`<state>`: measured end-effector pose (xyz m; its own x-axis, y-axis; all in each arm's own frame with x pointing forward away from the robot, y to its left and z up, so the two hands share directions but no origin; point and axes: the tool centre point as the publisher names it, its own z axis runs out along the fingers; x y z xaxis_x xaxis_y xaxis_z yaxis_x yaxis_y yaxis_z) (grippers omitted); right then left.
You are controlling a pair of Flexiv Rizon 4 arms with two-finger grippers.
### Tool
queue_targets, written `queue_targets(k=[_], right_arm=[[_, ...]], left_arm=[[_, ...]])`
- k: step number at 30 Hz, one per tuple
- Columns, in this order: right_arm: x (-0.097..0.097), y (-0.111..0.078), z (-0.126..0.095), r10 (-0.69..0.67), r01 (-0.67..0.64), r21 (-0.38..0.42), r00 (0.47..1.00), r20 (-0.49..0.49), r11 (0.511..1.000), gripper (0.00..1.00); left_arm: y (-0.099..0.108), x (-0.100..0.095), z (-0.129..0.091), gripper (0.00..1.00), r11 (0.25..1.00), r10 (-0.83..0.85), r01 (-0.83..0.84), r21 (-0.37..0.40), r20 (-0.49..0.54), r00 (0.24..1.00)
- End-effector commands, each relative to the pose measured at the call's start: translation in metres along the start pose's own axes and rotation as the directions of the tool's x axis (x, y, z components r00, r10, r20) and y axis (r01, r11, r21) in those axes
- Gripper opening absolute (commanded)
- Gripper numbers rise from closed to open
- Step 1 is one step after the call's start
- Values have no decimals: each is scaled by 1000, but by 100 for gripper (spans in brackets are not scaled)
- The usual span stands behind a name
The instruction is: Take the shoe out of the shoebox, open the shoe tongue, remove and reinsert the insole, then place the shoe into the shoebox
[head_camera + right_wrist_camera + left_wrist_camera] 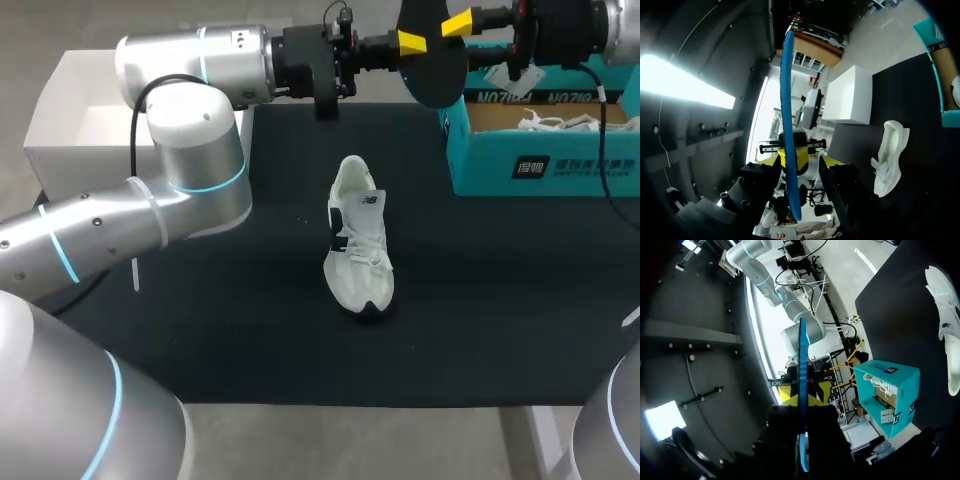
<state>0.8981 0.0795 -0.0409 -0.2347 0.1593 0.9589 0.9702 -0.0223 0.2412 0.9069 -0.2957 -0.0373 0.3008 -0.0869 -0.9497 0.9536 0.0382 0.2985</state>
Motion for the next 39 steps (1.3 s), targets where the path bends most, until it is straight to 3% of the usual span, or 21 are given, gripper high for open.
queue_targets(k=[1,14,17,21,23,24,26,27,28,29,34,39], right_arm=[[-1,-2,2,7,-7,-3,1000,6,1000,42],[0,-10,2,8,-8,-10,1000,1,1000,35],[-1,-10,5,10,-10,-5,1000,0,1000,16],[-3,-9,7,16,-16,-6,1000,-3,1000,20],[-3,-8,8,16,-16,-5,1000,-3,1000,13],[-2,-8,8,16,-16,-5,1000,-3,1000,0],[-2,-8,8,15,-15,-5,1000,-4,1000,0],[-2,-8,8,14,-14,-6,1000,-5,1000,0],[-2,-8,8,13,-13,-7,1000,-5,1000,0],[-1,-8,8,12,-12,-9,1000,-5,1000,0],[4,-7,6,-7,7,-13,1000,-1,1000,0],[7,-5,4,-27,27,-19,1000,12,999,0]], left_arm=[[3,1,3,0,1000,2,-2,11,1,1000],[10,3,4,0,1000,17,-17,-3,5,1000],[10,2,5,0,1000,19,-19,0,11,1000],[9,2,7,0,1000,18,-18,4,21,1000],[8,2,7,0,1000,16,-16,5,23,1000],[8,2,7,0,1000,16,-16,6,24,1000],[7,2,6,0,1000,13,-13,8,25,1000],[7,2,5,13,1000,11,-11,16,14,1000],[6,3,3,66,1000,14,-14,27,6,1000],[7,4,1,100,1000,11,-11,23,2,1000],[8,3,-19,100,999,-3,4,44,-19,1000],[9,-2,-52,100,997,-6,9,75,-41,999]])
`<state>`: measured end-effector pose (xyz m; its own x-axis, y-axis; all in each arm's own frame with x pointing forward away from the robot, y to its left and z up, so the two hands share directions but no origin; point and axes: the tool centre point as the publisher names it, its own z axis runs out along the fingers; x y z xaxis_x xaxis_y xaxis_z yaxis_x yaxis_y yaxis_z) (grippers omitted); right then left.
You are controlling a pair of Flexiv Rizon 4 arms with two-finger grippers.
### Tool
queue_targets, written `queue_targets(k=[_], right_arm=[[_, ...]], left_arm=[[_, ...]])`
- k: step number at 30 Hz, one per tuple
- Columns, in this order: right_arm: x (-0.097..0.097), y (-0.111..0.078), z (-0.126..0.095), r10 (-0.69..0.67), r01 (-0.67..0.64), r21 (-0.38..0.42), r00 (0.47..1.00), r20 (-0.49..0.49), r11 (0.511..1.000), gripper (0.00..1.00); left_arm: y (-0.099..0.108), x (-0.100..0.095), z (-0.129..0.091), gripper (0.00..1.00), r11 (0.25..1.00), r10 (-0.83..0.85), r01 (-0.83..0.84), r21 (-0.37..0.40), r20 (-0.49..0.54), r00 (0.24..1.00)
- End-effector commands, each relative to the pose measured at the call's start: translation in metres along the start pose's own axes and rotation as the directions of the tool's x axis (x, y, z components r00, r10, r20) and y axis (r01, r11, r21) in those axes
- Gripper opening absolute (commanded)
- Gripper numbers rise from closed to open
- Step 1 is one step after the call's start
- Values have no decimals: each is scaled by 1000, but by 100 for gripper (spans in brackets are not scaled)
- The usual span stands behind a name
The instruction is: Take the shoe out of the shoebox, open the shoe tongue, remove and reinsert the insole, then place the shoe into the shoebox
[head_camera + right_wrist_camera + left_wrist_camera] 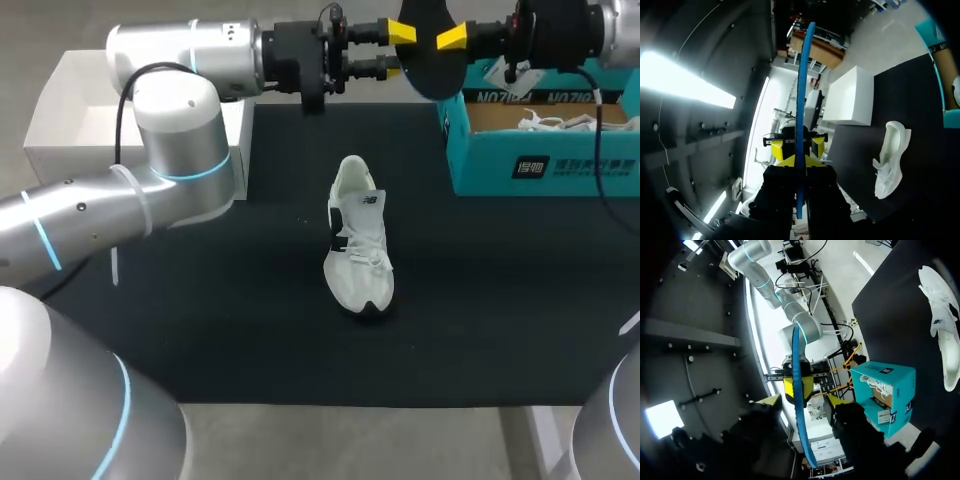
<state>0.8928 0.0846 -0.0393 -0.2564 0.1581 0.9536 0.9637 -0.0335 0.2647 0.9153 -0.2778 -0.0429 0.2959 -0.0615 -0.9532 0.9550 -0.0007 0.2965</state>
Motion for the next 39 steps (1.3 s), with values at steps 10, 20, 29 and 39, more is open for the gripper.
queue_targets(k=[10,20,29,39], right_arm=[[5,3,-5,-20,21,-16,999,25,1000,0],[9,5,-5,-37,38,-25,999,40,999,0],[10,7,-3,-43,45,-32,998,42,998,0],[16,17,2,-121,121,5,990,70,993,0]], left_arm=[[-12,-18,-111,100,980,-80,105,168,-146,986],[-43,-29,-179,100,949,-279,310,60,-298,913],[-82,-25,-225,100,937,-350,325,-132,-375,858],[-108,-20,-259,100,934,-357,309,-179,-423,833]])
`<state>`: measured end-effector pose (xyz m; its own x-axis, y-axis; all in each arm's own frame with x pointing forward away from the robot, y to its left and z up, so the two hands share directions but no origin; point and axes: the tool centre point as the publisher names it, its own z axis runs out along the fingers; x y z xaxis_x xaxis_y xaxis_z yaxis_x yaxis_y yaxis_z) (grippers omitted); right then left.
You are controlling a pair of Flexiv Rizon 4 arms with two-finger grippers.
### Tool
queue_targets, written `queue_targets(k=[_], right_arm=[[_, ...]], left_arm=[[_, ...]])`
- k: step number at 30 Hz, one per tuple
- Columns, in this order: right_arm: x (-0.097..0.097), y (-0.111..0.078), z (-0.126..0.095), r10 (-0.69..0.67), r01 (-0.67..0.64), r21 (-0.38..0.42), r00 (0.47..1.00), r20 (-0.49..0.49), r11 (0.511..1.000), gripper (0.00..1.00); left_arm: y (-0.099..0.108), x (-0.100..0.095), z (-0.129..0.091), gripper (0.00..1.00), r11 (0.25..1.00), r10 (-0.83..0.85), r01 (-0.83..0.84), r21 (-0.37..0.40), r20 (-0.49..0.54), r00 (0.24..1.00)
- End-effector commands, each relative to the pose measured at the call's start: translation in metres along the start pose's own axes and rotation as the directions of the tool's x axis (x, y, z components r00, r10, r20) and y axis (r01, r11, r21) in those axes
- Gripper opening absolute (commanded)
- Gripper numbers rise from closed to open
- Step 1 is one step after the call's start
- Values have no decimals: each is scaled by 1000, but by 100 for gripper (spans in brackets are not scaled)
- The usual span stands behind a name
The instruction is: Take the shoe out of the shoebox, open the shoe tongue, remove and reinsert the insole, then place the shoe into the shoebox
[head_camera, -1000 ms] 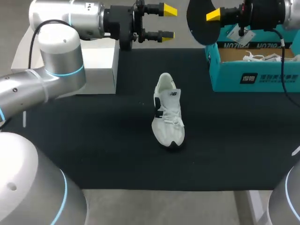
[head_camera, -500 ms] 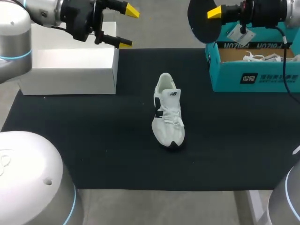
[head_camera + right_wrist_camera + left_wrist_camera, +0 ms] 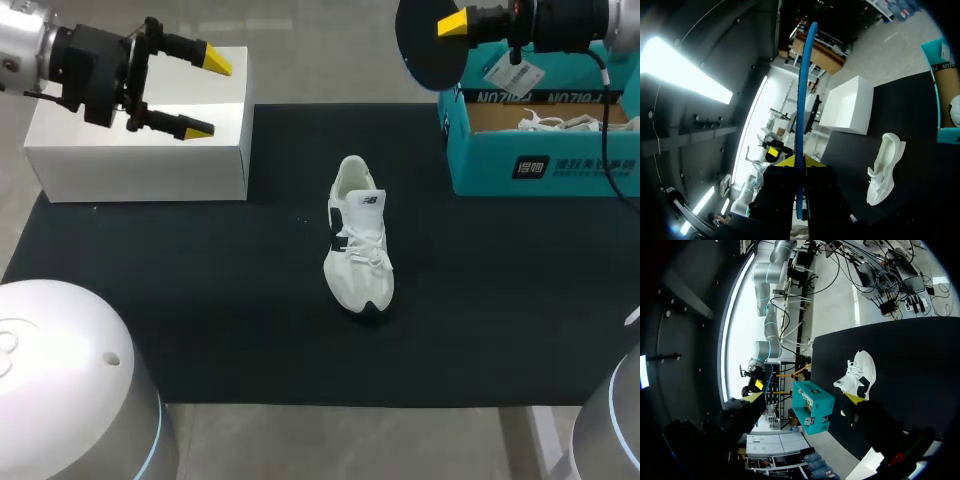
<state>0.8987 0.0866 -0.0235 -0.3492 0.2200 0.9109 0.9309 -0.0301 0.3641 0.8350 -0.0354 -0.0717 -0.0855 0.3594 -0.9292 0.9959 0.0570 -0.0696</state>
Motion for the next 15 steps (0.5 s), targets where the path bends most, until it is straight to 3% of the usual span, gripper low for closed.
queue_targets(k=[1,8,15], right_arm=[[2,8,2,-27,27,15,1000,13,1000,0],[9,12,1,-140,141,-24,990,5,990,0],[17,17,3,-180,181,-27,983,48,983,0]], left_arm=[[-23,10,-20,100,994,-4,2,-109,-19,1000],[-10,27,-38,100,999,26,-27,-28,-28,999],[12,40,-44,100,999,43,-45,-24,-74,996]])
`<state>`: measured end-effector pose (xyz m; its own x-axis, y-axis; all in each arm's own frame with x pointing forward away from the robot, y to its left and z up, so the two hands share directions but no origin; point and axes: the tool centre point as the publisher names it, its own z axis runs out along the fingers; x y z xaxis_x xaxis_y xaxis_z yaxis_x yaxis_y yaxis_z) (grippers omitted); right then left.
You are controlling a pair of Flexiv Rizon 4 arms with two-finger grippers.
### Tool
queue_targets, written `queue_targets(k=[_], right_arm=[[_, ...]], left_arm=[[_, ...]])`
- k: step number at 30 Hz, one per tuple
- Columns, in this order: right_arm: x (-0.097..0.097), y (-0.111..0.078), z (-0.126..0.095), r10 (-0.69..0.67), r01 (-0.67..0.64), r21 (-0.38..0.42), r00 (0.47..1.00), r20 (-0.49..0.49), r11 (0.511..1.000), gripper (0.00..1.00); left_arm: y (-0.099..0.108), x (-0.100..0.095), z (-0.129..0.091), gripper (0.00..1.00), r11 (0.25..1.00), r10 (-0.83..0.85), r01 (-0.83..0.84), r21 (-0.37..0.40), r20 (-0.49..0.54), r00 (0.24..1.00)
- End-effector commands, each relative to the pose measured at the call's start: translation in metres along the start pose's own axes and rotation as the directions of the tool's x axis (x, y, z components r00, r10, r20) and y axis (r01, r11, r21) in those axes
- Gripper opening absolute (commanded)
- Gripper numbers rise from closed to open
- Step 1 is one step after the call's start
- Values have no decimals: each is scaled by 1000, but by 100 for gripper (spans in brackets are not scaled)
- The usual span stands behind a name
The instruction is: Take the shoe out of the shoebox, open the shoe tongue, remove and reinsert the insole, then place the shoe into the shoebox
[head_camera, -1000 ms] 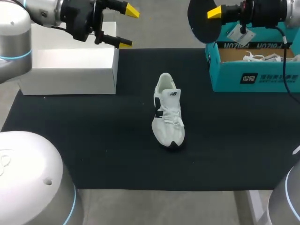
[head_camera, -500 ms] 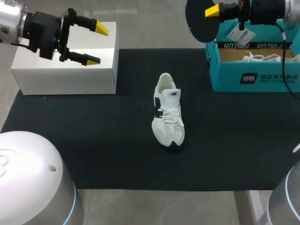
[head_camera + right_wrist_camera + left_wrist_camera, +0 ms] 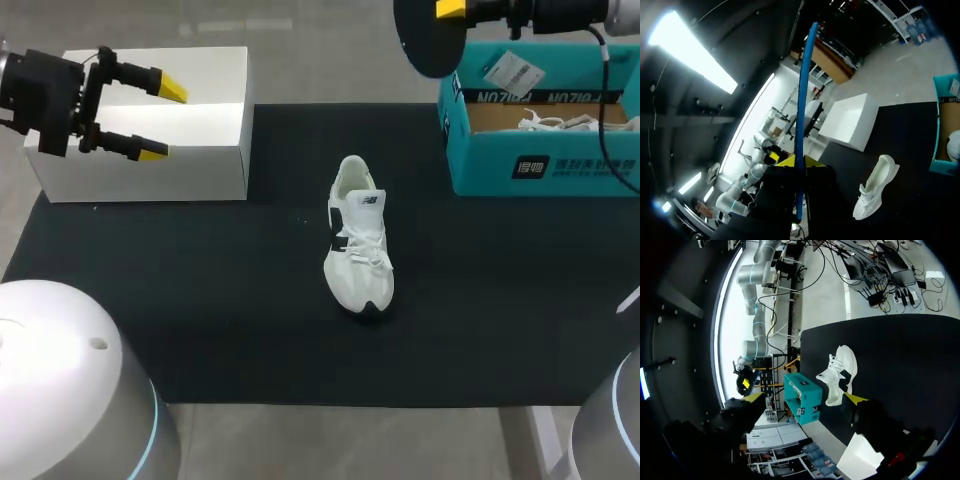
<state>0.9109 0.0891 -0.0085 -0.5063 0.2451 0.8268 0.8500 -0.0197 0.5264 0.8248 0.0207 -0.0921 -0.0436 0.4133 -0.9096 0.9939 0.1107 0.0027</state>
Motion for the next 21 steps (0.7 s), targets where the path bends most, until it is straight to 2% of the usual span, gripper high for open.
queue_targets(k=[1,5,21], right_arm=[[8,2,2,-8,7,4,999,38,1000,0],[9,3,1,-10,10,-3,999,46,1000,0],[9,4,1,1,0,-13,999,43,1000,0]], left_arm=[[21,4,1,100,999,6,-5,48,-28,1000],[30,9,1,100,1000,-13,14,27,-64,998],[30,9,1,100,1000,-13,14,27,-64,998]])
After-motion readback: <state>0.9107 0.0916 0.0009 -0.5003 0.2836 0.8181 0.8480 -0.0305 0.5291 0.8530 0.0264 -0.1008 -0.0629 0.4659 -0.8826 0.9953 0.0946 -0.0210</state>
